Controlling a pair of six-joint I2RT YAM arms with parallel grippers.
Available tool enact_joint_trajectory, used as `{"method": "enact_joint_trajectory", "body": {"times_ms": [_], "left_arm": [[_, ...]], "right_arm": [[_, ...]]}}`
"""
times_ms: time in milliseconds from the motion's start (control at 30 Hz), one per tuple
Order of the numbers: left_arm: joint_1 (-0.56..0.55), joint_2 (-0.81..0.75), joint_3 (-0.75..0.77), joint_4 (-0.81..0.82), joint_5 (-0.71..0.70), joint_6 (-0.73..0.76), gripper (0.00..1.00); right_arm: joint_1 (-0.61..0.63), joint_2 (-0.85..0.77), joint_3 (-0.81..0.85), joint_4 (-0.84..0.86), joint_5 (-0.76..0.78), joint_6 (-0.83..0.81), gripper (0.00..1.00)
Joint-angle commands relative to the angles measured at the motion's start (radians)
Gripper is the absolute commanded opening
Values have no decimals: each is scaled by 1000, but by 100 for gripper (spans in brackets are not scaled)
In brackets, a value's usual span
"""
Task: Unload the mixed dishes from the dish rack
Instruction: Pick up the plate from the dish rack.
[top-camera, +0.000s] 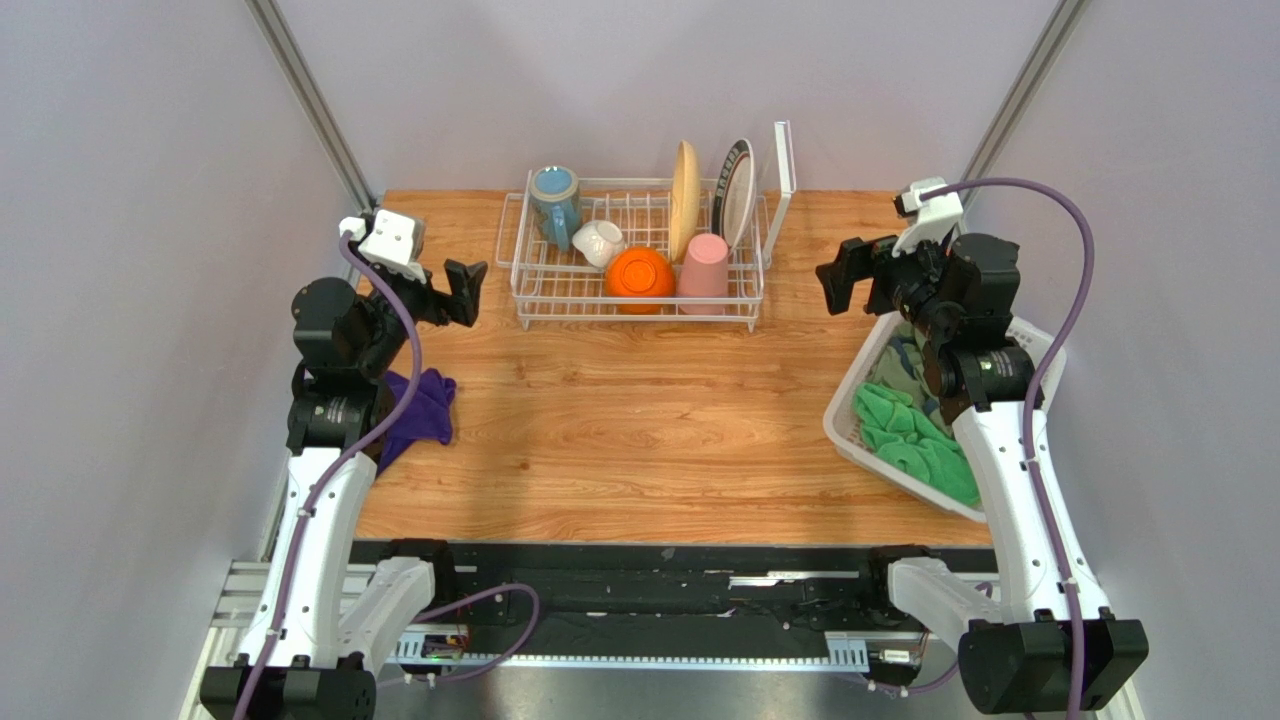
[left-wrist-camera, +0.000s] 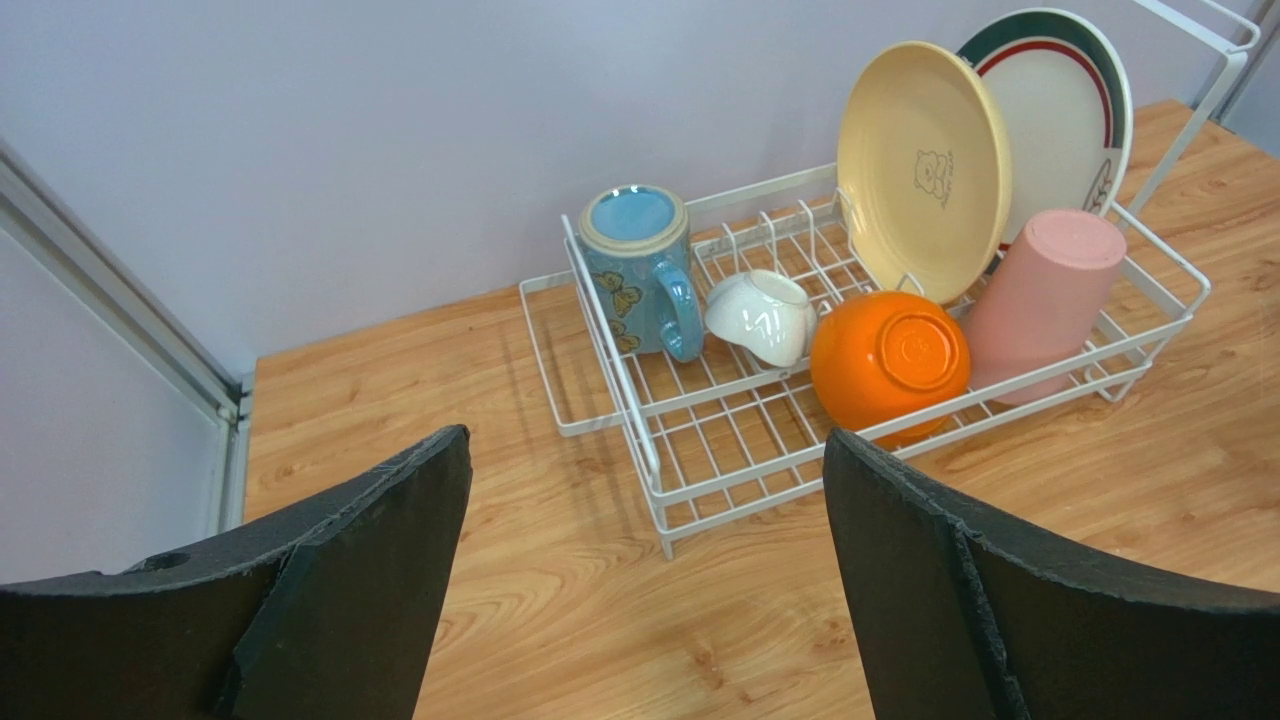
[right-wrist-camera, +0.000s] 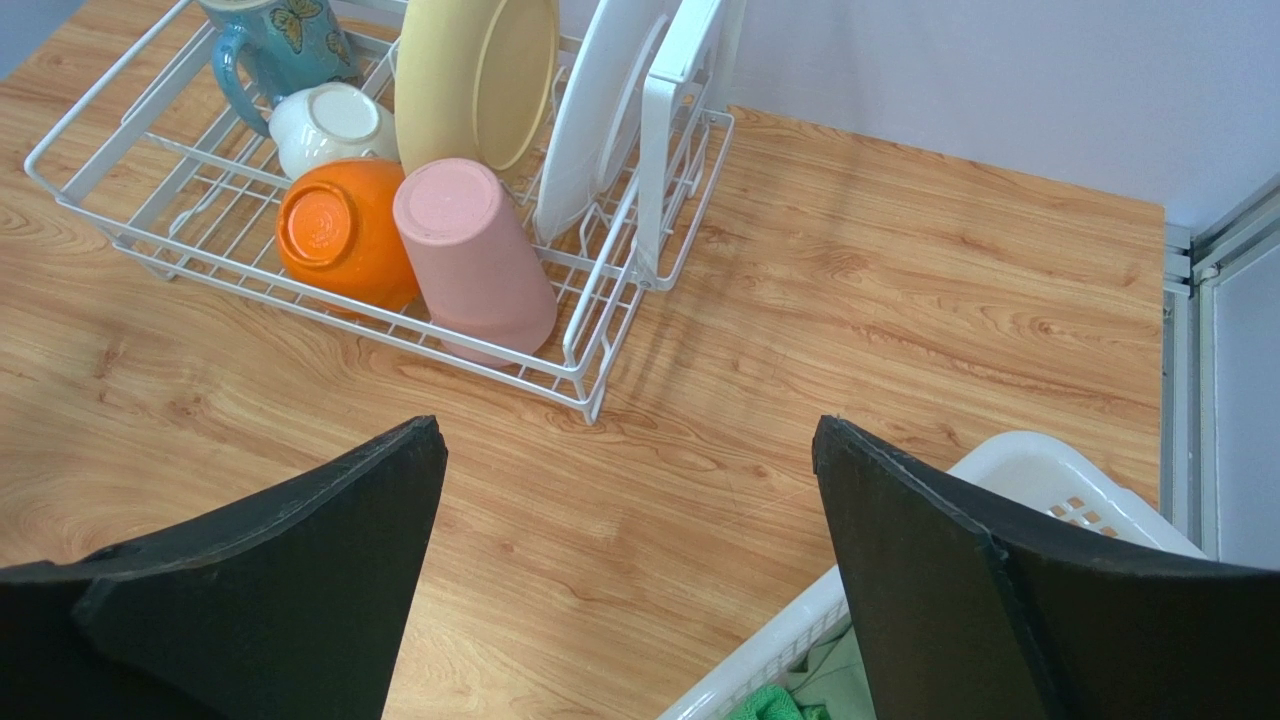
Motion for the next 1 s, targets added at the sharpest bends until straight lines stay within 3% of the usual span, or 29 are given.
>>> {"method": "enact_joint_trajectory", "body": {"times_ms": [0,167,367,633,967], "left_arm": [[4,-14,3,20,-2,20,95],[4,-12,6,19,0,21,95],[4,5,16,15,-17,14,94],[4,43,26,32,-48,-12,92],[4,43,-18,74,-87,-23,92]], "right_arm": [[0,-2,36,-1,-18,-19,99],[6,3,42,14,-17,9,99],[69,58,100,14,140,53,99],[251,181,208,71,357,69,98],[363,408,398,152,497,126,86]]}}
